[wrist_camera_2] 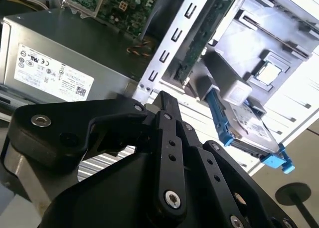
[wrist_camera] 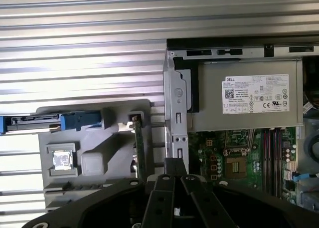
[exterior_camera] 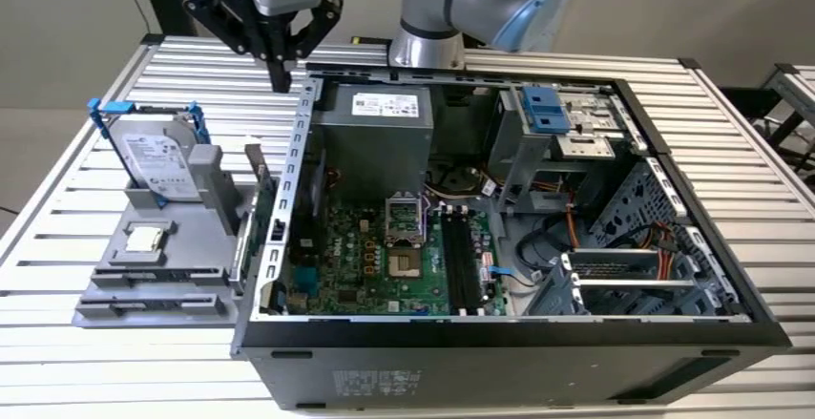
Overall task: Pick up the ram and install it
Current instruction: 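Reach for the ram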
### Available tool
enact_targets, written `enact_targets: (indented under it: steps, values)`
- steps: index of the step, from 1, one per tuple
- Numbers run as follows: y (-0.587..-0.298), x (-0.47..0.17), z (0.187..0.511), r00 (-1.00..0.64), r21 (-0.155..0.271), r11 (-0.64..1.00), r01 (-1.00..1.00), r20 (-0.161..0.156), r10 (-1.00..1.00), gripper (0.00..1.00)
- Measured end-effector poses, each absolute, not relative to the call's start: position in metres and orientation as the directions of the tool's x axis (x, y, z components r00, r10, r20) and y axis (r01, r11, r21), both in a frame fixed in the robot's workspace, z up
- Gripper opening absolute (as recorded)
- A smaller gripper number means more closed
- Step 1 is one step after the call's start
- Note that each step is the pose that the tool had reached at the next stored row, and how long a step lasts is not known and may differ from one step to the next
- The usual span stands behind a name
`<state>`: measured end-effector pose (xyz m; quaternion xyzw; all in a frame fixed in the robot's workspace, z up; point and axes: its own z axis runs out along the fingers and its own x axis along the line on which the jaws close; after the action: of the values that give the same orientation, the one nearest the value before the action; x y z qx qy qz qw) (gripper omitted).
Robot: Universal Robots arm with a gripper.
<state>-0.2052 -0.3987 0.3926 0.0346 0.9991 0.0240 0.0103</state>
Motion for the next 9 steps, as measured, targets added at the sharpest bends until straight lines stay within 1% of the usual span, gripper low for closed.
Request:
enact_targets:
  steps: [9]
  values:
    - [-0.399,-0.223,0.393,-0.997,0.049,0.996,0.069,-0.019,0.07,0.0]
